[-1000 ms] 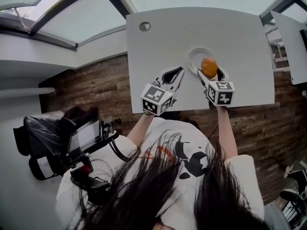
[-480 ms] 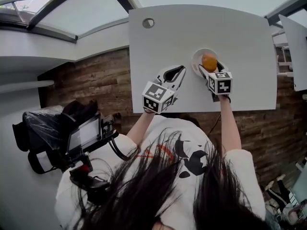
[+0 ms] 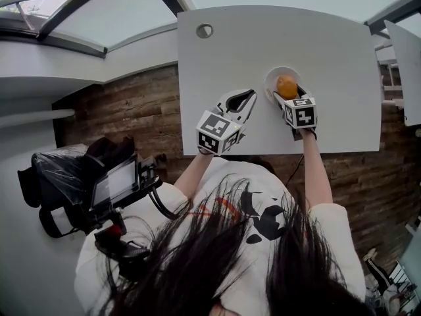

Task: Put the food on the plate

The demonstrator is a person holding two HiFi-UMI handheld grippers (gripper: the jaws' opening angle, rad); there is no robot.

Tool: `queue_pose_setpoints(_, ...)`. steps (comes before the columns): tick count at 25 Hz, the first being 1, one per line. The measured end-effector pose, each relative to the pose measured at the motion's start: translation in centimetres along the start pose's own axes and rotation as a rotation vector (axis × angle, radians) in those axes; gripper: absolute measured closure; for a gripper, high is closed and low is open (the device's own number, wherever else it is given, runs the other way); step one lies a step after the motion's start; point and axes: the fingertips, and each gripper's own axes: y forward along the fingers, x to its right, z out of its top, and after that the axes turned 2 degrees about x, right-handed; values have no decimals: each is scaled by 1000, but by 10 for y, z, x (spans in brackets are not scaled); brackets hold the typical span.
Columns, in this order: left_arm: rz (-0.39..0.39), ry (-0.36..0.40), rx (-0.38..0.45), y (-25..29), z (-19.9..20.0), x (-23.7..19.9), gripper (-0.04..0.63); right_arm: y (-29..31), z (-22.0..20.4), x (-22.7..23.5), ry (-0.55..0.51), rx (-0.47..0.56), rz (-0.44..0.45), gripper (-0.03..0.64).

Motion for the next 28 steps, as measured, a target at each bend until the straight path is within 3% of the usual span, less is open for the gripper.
queue_pose_setpoints(15,13,-2,2,-4,1,-10,591,-2,15,2,55,10,-44,244)
queue_pose_setpoints(28,-11,37,29,-16,5,33,589,-121,42,-32,187,324,-33,245)
